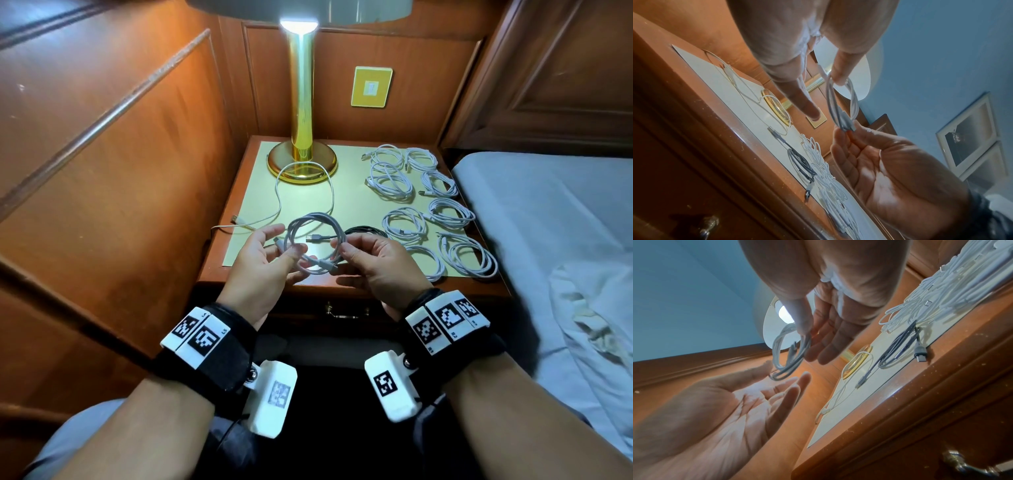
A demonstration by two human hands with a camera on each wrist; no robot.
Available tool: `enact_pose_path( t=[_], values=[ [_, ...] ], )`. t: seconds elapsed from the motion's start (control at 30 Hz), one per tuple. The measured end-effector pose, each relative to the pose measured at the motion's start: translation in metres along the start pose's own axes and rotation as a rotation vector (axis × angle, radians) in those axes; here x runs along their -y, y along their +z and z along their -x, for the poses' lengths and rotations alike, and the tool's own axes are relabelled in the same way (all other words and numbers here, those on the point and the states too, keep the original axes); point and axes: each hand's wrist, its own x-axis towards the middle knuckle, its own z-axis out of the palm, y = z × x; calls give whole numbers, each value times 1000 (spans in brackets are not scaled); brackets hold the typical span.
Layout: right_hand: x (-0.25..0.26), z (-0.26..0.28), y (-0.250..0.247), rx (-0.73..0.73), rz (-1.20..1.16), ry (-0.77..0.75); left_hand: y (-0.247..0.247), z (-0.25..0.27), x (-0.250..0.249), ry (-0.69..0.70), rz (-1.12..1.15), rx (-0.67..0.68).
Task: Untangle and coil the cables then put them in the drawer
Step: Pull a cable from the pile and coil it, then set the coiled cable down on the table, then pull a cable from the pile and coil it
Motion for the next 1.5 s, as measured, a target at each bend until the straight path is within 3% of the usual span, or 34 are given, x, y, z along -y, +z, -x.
enact_pose_path(
  t=[0.1,0.2,0.37,0.5,0.63,0.73,1.17,1.3,1.43,1.5],
  values=[
    [2,-5,-5,-42,-39,-13,1,-1,-3,-38,28,-6],
    [8,-16,-14,-134,-83,-20,-5,-7,-7,-51,-93,-29],
    [16,-41,-39,-299,-38,-69,-27,-39,-5,-108,-552,-1],
    [18,-65,-55,-386,58,-82,-34,-73,4,109,-1090,44],
    [15,-93,-62,-426,66,-64,-20,-88,17,82,-1290,211],
    [11,-111,-62,-458,95,-47,-17,-95,21,57,-1428,211],
    [-3,-142,-44,-539,308,175,-30,-105,11,68,-1106,35],
    [9,-129,-36,-539,575,56,-30,-96,0,163,-1031,-60],
    [22,-99,-9,-253,685,-96,-28,-74,-12,221,-848,-106],
    [22,-81,7,-138,644,-102,-27,-52,-12,223,-784,-24]
  ],
)
